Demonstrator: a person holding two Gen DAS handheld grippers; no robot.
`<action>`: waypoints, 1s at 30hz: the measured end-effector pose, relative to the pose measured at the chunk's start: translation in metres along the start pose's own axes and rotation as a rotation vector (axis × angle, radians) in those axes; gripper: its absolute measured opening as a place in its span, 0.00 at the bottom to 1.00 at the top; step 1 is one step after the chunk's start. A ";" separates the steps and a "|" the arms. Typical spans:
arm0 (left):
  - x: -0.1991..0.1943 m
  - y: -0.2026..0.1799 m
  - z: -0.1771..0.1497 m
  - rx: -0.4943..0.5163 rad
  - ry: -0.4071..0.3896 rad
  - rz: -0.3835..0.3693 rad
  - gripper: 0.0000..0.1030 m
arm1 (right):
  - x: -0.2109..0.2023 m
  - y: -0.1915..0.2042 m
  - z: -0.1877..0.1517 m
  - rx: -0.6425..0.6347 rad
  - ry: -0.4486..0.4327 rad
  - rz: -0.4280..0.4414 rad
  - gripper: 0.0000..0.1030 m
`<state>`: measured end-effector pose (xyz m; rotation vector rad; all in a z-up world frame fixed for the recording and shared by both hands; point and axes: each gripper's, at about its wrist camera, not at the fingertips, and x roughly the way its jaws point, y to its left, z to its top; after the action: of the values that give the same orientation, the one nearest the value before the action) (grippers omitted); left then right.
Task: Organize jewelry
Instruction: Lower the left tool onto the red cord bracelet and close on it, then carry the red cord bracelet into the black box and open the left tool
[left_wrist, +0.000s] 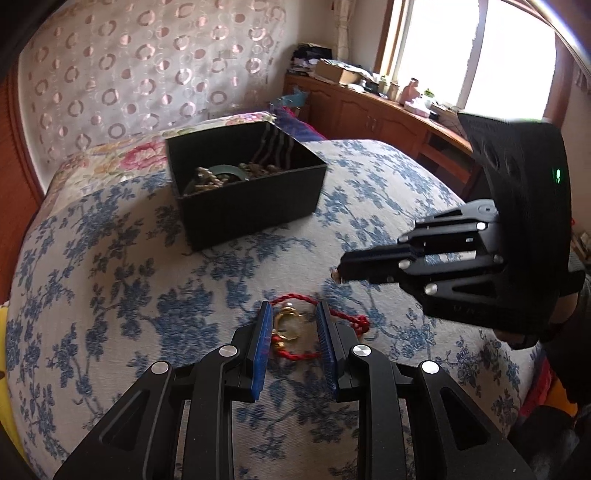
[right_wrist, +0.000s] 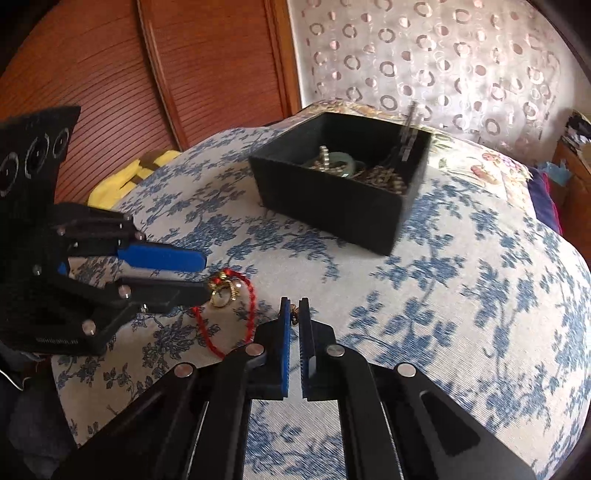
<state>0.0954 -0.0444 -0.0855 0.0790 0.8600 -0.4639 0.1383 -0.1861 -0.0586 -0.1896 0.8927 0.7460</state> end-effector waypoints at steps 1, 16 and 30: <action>0.003 -0.003 0.000 0.009 0.007 0.002 0.22 | -0.001 -0.002 -0.001 0.005 0.000 -0.002 0.05; 0.024 -0.001 0.003 0.019 0.050 0.061 0.11 | -0.011 -0.004 -0.004 0.009 -0.022 -0.006 0.05; -0.010 0.017 0.033 -0.026 -0.072 0.057 0.11 | -0.020 -0.021 0.030 0.010 -0.095 -0.032 0.05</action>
<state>0.1202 -0.0339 -0.0581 0.0624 0.7914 -0.4002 0.1631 -0.1981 -0.0269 -0.1580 0.8011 0.7151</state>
